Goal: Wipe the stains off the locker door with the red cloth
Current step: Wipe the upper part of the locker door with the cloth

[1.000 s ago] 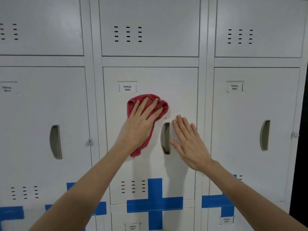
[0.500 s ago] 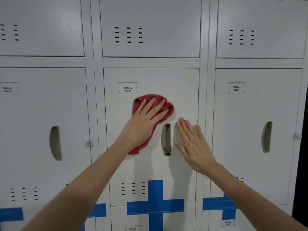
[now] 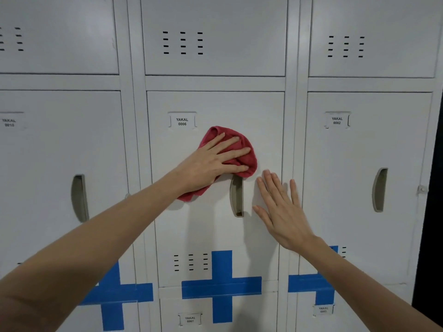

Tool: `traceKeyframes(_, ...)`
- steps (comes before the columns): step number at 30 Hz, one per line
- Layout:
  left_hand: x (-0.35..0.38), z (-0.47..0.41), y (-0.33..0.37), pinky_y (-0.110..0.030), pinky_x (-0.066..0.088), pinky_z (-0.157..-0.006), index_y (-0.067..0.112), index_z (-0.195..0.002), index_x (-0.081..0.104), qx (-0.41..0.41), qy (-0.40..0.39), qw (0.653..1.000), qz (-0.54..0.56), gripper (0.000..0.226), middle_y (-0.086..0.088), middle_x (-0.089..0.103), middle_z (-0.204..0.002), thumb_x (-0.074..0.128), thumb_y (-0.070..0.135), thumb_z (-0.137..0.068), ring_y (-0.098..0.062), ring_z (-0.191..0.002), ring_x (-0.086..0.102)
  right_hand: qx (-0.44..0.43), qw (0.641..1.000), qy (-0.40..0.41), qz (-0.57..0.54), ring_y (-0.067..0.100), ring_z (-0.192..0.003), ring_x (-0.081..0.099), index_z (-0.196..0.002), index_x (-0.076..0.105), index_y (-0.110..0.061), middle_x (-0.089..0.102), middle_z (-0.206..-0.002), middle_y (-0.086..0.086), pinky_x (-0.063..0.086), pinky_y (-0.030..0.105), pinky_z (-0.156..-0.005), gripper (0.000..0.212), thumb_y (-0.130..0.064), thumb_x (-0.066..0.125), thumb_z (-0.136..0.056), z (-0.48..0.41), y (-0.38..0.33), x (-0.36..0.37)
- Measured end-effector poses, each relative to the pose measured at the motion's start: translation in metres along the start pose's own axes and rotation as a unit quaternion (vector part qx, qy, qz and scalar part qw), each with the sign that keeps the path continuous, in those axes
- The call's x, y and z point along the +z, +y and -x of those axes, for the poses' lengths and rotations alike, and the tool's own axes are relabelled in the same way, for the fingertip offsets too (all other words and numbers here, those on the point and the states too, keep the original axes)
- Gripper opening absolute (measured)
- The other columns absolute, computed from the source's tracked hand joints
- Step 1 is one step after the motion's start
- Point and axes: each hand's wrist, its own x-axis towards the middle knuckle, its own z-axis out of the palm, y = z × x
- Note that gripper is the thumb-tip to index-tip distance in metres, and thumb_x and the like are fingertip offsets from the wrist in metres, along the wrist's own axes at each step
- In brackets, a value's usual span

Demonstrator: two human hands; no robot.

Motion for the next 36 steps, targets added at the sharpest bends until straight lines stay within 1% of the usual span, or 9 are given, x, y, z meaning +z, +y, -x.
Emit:
traceKeyframes(4, 0.015, 0.014, 0.017, -0.052, 0.014, -0.117, 0.031, -0.138, 0.047, -0.074, 0.039, 0.996, 0.005, 0.051, -0.004, 0.034, -0.153, 0.036, 0.013, -0.092, -0.034, -0.142, 0.027, 0.003, 1.000, -0.002, -0.010, 0.017, -0.146, -0.010, -0.151, -0.002, -0.015, -0.011, -0.159, 0.004, -0.003, 0.047, -0.116, 0.066, -0.051, 0.012, -0.098, 0.000, -0.002, 0.001)
traceKeyframes(6, 0.023, 0.021, 0.030, -0.053, 0.012, -0.118, 0.032, -0.143, 0.038, -0.129, 0.051, 0.990, 0.013, 0.062, -0.004, 0.028, -0.156, 0.046, 0.005, -0.088, -0.034, -0.143, 0.021, 0.005, 1.000, 0.002, -0.013, 0.017, -0.146, -0.009, -0.151, -0.002, -0.014, -0.010, -0.159, 0.004, -0.002, 0.046, -0.116, 0.066, -0.051, 0.013, -0.098, 0.000, -0.002, 0.001)
traceKeyframes(9, 0.033, 0.029, 0.053, -0.053, 0.010, -0.118, 0.030, -0.149, 0.027, -0.202, 0.049, 0.978, 0.005, 0.073, -0.006, 0.021, -0.158, 0.043, 0.001, -0.084, -0.035, -0.144, 0.017, 0.007, 1.000, 0.006, -0.026, 0.018, -0.146, -0.009, -0.151, 0.000, -0.014, -0.008, -0.159, 0.004, -0.002, 0.045, -0.116, 0.066, -0.051, 0.015, -0.098, 0.000, -0.005, 0.001)
traceKeyframes(13, 0.037, 0.034, 0.076, -0.055, 0.015, -0.116, 0.026, -0.147, 0.033, -0.277, 0.064, 0.959, 0.006, 0.067, -0.009, 0.027, -0.155, 0.034, 0.003, -0.085, -0.038, -0.142, 0.025, 0.011, 0.999, 0.005, -0.032, 0.017, -0.146, -0.012, -0.151, -0.003, -0.014, -0.011, -0.159, 0.004, -0.003, 0.045, -0.116, 0.067, -0.051, 0.014, -0.098, 0.000, -0.007, 0.002)
traceKeyframes(17, 0.038, 0.036, 0.096, -0.056, 0.016, -0.116, 0.024, -0.147, 0.033, -0.326, 0.072, 0.942, 0.025, 0.071, -0.011, 0.027, -0.155, 0.047, 0.001, -0.082, -0.039, -0.141, 0.026, 0.011, 1.000, 0.001, -0.028, 0.016, -0.145, -0.015, -0.151, -0.005, -0.014, -0.014, -0.159, 0.004, -0.005, 0.045, -0.116, 0.066, -0.051, 0.013, -0.098, 0.000, -0.007, 0.002)
traceKeyframes(29, 0.054, 0.058, 0.113, -0.057, 0.012, -0.116, 0.024, -0.148, 0.029, -0.312, 0.058, 0.948, 0.032, 0.068, -0.012, 0.028, -0.155, 0.048, 0.006, -0.084, -0.038, -0.141, 0.022, 0.009, 0.999, -0.001, -0.032, 0.018, -0.145, -0.013, -0.151, -0.005, -0.013, -0.013, -0.159, 0.006, -0.006, 0.044, -0.116, 0.068, -0.051, 0.012, -0.097, 0.000, -0.006, 0.003)
traceKeyframes(31, 0.055, 0.063, 0.115, -0.057, 0.012, -0.116, 0.024, -0.147, 0.031, -0.307, 0.049, 0.949, 0.041, 0.060, -0.011, 0.027, -0.155, 0.045, 0.014, -0.089, -0.037, -0.142, 0.021, 0.008, 0.999, -0.004, -0.033, 0.018, -0.145, -0.014, -0.150, -0.007, -0.013, -0.014, -0.158, 0.006, -0.006, 0.044, -0.116, 0.068, -0.051, 0.011, -0.097, 0.000, -0.007, 0.002)
traceKeyframes(33, 0.055, 0.066, 0.120, -0.055, 0.011, -0.117, 0.024, -0.147, 0.033, -0.311, 0.038, 0.948, 0.060, 0.050, -0.010, 0.025, -0.156, 0.035, 0.032, -0.098, -0.036, -0.143, 0.019, 0.009, 0.999, -0.005, -0.042, 0.018, -0.145, -0.016, -0.150, -0.009, -0.014, -0.015, -0.158, 0.006, -0.007, 0.044, -0.116, 0.068, -0.052, 0.011, -0.097, 0.000, -0.008, 0.002)
traceKeyframes(36, 0.058, 0.072, 0.127, -0.055, 0.011, -0.117, 0.024, -0.147, 0.034, -0.309, 0.015, 0.948, 0.070, 0.052, -0.010, 0.025, -0.156, 0.024, 0.045, -0.100, -0.035, -0.143, 0.019, 0.011, 0.999, -0.008, -0.048, 0.017, -0.144, -0.019, -0.149, -0.012, -0.015, -0.018, -0.158, 0.006, -0.008, 0.043, -0.116, 0.069, -0.053, 0.007, -0.096, 0.000, -0.010, 0.002)
